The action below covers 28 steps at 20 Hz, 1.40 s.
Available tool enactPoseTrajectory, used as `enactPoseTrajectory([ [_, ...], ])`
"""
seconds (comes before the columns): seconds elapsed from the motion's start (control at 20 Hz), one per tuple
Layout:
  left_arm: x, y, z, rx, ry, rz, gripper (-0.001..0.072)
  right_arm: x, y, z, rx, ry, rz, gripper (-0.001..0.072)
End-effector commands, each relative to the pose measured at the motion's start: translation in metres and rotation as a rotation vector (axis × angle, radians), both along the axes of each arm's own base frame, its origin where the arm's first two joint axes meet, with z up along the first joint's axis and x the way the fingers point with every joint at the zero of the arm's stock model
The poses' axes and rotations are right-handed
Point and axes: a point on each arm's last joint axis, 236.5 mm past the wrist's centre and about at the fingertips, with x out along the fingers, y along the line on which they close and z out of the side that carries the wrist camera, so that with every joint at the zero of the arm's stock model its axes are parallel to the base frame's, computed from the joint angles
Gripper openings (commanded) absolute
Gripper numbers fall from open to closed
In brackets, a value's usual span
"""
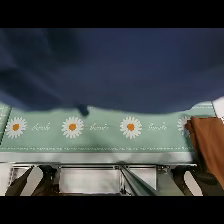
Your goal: Fold the shirts.
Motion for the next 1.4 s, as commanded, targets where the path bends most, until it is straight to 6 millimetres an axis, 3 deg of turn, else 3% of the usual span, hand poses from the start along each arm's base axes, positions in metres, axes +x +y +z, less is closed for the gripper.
enactPoseTrajectory([
  [0.0,-0.035,0.006,-0.024,0.153,0.076,0.184,0.002,-0.038,-0.009,-0.019,-0.013,0.064,-0.067,0.0027],
  [0.15,-0.079,0.021,-0.038,0.198,0.12,0.293,0.002,-0.041,-0.015,-0.039,-0.011,0.148,-0.093,0.0027],
  [0.25,-0.094,0.039,-0.061,0.21,0.215,0.355,0.002,-0.037,-0.017,-0.046,-0.007,0.172,-0.094,0.0027],
  [0.35,-0.093,0.061,-0.089,0.222,0.331,0.43,0.002,-0.023,-0.019,-0.064,0.002,0.23,-0.093,0.0027],
  [0.45,-0.074,0.068,-0.12,0.195,0.433,0.43,0.002,-0.001,-0.02,-0.096,0.024,0.326,-0.076,0.0027],
  [0.55,-0.039,0.072,-0.167,0.169,0.564,0.403,0.002,0.032,-0.017,-0.137,0.061,0.419,-0.036,0.0027],
  [0.7,0.036,0.074,-0.258,0.102,0.731,0.333,0.002,0.097,-0.005,-0.202,0.119,0.538,0.07,0.0027],
  [0.9,0.156,0.069,-0.338,-0.085,0.795,0.245,0.002,0.202,0.0,-0.283,0.221,0.669,0.163,0.0027],
  [1.05,0.231,0.065,-0.402,-0.174,0.877,0.212,0.002,0.269,0.005,-0.353,0.338,0.752,0.211,0.0027],
  [1.25,0.298,0.048,-0.494,-0.195,1.041,0.161,0.002,0.343,0.008,-0.425,0.446,0.82,0.251,0.0027],
  [1.35,0.324,0.042,-0.524,-0.214,1.076,0.158,0.0019,0.372,0.005,-0.45,0.484,0.841,0.251,0.0027],
])
